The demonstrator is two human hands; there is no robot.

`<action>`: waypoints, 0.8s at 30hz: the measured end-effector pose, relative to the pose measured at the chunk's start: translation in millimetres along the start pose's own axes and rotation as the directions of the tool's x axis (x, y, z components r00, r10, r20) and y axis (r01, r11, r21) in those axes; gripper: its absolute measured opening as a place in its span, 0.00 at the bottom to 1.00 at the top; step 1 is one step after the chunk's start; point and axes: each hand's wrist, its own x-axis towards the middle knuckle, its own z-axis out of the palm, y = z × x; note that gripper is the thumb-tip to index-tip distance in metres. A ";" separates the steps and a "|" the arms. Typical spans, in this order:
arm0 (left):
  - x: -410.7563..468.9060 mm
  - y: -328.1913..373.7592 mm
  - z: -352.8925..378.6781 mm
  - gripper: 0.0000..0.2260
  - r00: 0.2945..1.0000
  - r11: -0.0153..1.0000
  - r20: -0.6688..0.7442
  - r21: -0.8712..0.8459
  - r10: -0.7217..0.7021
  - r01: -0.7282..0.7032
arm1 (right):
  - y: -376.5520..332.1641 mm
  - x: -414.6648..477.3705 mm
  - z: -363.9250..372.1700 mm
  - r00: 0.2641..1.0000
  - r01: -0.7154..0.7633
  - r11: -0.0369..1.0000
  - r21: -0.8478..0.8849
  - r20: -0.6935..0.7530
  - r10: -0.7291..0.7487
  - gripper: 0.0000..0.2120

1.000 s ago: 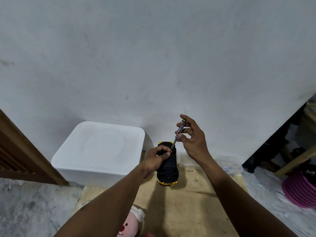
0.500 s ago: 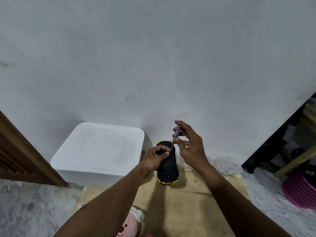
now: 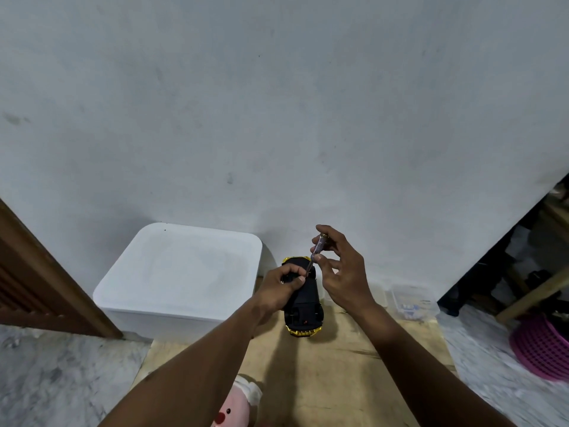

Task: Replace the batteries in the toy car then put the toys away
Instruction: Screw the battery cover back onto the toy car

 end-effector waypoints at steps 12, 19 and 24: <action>4.1 -3.4 -1.5 0.04 0.985 0.982 -0.074 0.119 0.157 -0.148 | 10.2 -6.5 2.3 0.977 0.181 0.983 -0.030 -0.114 -0.183 0.27; 7.4 -4.8 -6.2 0.07 0.987 0.984 -0.090 0.127 0.136 -0.124 | 12.1 -8.2 4.4 0.958 0.205 0.976 -0.069 -0.192 -0.215 0.24; 7.9 -2.9 -5.5 0.09 0.992 0.989 -0.073 0.114 0.106 -0.098 | 7.8 -7.4 2.9 0.972 0.174 0.984 -0.029 -0.155 -0.176 0.23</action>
